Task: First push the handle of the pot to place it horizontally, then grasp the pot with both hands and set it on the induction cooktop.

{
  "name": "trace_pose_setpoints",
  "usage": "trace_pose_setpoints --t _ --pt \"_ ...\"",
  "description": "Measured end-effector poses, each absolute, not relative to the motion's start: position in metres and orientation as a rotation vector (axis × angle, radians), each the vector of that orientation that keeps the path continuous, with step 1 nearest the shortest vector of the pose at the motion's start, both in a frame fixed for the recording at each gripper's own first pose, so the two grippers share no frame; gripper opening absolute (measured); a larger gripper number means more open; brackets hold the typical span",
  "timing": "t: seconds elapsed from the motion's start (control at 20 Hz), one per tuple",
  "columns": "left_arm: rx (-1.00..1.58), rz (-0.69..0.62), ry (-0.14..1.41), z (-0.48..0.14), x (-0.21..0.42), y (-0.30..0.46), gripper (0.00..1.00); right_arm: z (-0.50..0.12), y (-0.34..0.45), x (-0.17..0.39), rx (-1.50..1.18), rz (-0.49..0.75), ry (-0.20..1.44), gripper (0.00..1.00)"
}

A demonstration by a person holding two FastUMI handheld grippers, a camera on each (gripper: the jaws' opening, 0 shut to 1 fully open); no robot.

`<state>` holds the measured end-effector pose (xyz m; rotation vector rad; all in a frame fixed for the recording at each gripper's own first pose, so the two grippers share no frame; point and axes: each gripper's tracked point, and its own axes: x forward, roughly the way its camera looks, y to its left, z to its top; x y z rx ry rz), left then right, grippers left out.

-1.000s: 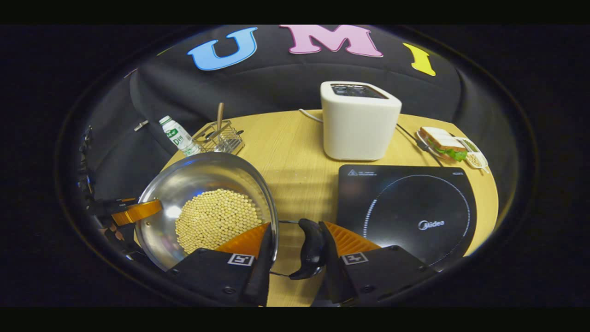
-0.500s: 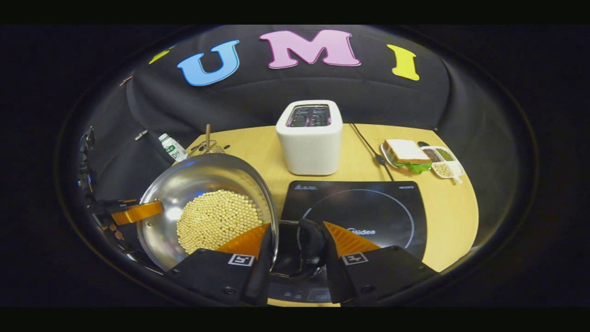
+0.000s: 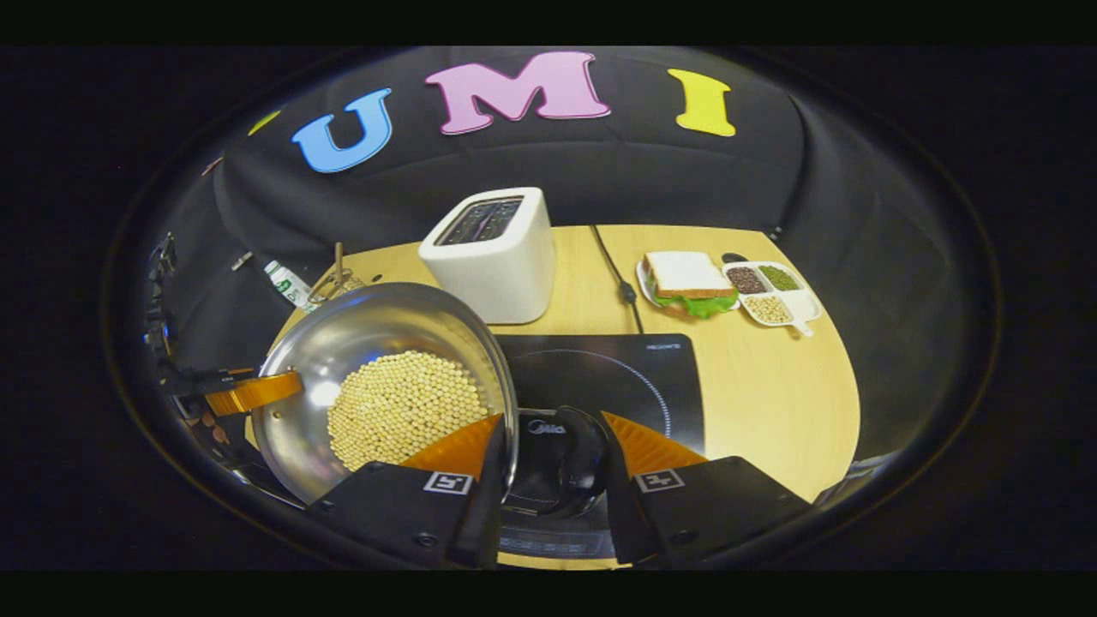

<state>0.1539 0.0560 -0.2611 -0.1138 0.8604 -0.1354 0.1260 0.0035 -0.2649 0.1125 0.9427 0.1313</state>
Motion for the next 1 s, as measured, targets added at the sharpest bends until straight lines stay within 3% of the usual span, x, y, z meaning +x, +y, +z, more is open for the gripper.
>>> trace_pose_setpoints --t 0.45,0.5,0.55,1.0 --pt "-0.097 -0.189 0.871 -0.276 0.173 -0.02 0.59 -0.285 -0.073 0.132 0.127 0.079 0.949 0.53" --pt "-0.094 -0.193 0.873 -0.278 0.174 -0.027 0.59 -0.288 -0.079 0.132 0.128 0.076 0.95 0.49" --pt "-0.094 -0.195 0.876 -0.28 0.175 -0.032 0.59 -0.291 -0.084 0.132 0.129 0.074 0.953 0.53" --pt "-0.091 -0.203 0.888 -0.3 0.183 -0.058 0.59 -0.314 -0.107 0.134 0.13 0.061 0.959 0.53"
